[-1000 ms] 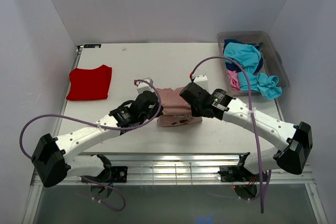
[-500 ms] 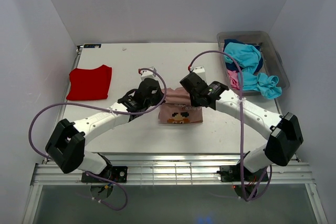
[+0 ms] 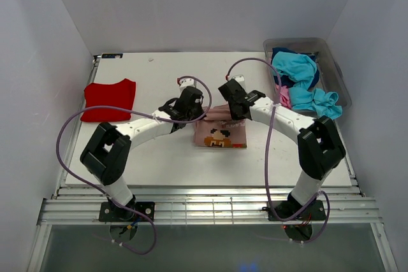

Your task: Fold and stack the t-shirts

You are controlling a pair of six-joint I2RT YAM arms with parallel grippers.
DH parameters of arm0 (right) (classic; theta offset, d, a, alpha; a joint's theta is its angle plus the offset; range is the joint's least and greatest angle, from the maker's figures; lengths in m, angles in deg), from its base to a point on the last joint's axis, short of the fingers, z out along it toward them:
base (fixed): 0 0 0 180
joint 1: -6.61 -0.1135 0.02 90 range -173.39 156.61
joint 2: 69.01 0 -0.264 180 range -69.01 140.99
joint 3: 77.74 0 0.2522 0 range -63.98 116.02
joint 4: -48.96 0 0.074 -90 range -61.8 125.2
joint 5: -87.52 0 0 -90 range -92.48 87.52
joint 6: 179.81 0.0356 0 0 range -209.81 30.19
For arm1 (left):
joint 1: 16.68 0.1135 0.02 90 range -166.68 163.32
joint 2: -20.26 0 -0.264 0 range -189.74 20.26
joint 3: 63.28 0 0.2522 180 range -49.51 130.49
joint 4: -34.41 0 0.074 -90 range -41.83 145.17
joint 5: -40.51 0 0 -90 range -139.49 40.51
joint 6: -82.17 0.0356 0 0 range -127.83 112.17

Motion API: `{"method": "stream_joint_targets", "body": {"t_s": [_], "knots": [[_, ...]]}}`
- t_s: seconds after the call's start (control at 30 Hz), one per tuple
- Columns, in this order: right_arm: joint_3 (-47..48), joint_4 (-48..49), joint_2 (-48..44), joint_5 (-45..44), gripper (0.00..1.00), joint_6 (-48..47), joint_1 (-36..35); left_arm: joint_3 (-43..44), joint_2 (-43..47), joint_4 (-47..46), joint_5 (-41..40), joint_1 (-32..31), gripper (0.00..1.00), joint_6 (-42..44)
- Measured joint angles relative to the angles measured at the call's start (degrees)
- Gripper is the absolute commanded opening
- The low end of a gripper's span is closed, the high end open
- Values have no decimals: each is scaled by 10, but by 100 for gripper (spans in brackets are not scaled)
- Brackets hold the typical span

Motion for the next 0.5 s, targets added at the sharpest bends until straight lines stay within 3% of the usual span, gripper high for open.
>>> {"method": "stream_joint_targets", "body": {"t_s": [0.07, 0.13, 0.2, 0.27, 0.37, 0.43, 0.47, 0.5], "knots": [[22, 10, 30, -7, 28, -16, 11, 29, -19, 17, -19, 3, 40, 6], [59, 16, 57, -22, 52, -38, 24, 74, -34, 39, -53, 6, 50, 17], [116, 18, 80, -38, 93, -65, 35, 120, -37, 51, -87, 11, 53, 30], [170, 26, 87, -50, 93, -94, 44, 178, -36, 58, -118, 13, 63, 46], [219, 49, 73, -54, 99, -117, 50, 229, -21, 45, -136, 17, 63, 53], [218, 60, 47, -45, 70, -126, 49, 227, 0, 40, -133, 16, 56, 46], [213, 62, 32, -35, 49, -127, 49, 218, 11, 35, -128, 15, 41, 41], [202, 68, 21, -28, 14, -123, 49, 205, 20, 32, -118, 13, 33, 31]]}}
